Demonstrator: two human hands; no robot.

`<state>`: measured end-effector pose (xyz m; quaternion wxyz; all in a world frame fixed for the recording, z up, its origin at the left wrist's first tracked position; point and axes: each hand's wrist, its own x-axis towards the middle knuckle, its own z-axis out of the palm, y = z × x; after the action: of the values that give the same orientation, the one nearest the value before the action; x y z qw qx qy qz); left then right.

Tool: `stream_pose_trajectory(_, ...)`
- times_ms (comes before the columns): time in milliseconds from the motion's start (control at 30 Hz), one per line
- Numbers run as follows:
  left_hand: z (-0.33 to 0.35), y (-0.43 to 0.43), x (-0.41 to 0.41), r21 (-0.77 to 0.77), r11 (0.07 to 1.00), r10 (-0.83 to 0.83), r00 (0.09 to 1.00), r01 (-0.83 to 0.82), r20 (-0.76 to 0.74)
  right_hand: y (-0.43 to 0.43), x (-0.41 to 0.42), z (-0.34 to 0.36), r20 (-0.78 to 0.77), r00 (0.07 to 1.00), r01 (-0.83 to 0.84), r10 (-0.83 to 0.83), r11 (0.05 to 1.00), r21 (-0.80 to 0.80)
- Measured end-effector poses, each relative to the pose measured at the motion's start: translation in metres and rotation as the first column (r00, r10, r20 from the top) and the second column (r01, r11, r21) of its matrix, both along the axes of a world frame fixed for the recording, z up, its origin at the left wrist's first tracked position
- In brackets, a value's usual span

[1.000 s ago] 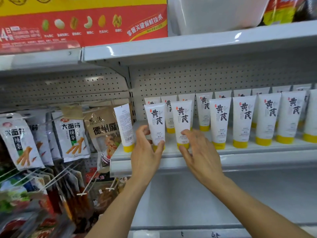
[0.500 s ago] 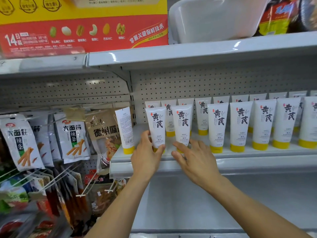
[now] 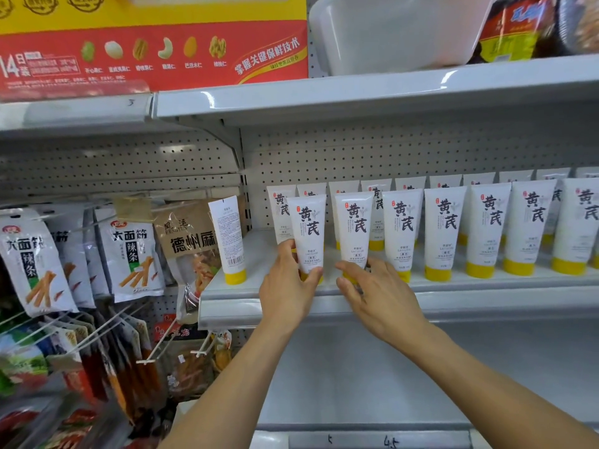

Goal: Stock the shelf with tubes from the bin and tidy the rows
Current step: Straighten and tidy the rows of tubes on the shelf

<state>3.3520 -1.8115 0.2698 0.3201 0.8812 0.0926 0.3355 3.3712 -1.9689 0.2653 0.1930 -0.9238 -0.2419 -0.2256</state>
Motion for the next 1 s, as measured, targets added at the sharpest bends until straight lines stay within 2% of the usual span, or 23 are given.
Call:
stream_pose_trajectory(467, 0.000, -0.004, 0.004, -0.004, 0.999, -0.054, 0.998, 0.054, 0.012, -0.006, 0.001, 0.000, 0.047, 0.998, -0.027, 0.028, 0.999, -0.035)
stream_pose_trajectory(600, -0.002, -0.003, 0.003, -0.061, 0.992, -0.106, 0.994, 0.108, 0.041, -0.006, -0.003, 0.002, 0.062, 0.998, -0.013, 0.018, 0.997, -0.077)
stream_pose_trajectory(700, -0.003, 0.001, -0.009, -0.045, 0.995, -0.082, 0.991, 0.087, 0.108, -0.008, -0.006, 0.003, 0.158, 0.987, 0.046, -0.022, 0.988, -0.148)
stream_pose_trajectory(833, -0.004, 0.023, -0.036, 0.041, 0.994, 0.076, 0.933, -0.097, 0.351, -0.007, -0.006, 0.000, 0.355, 0.935, 0.055, -0.017, 0.994, -0.095)
stream_pose_trajectory(900, 0.001, 0.042, -0.047, -0.054, 0.983, 0.180, 0.878, -0.175, 0.444, -0.002, -0.009, -0.001, 0.411, 0.911, -0.010, 0.035, 0.998, -0.064)
stream_pose_trajectory(933, 0.003, 0.054, -0.049, -0.139, 0.974, 0.222, 0.871, -0.178, 0.439, 0.002, -0.010, 0.000, 0.436, 0.898, -0.051, 0.064, 0.998, -0.042)
stream_pose_trajectory(1000, 0.013, 0.078, -0.047, -0.301, 0.945, 0.220, 0.926, -0.125, 0.307, 0.011, -0.012, 0.008, 0.485, 0.865, -0.132, 0.131, 0.991, -0.032)
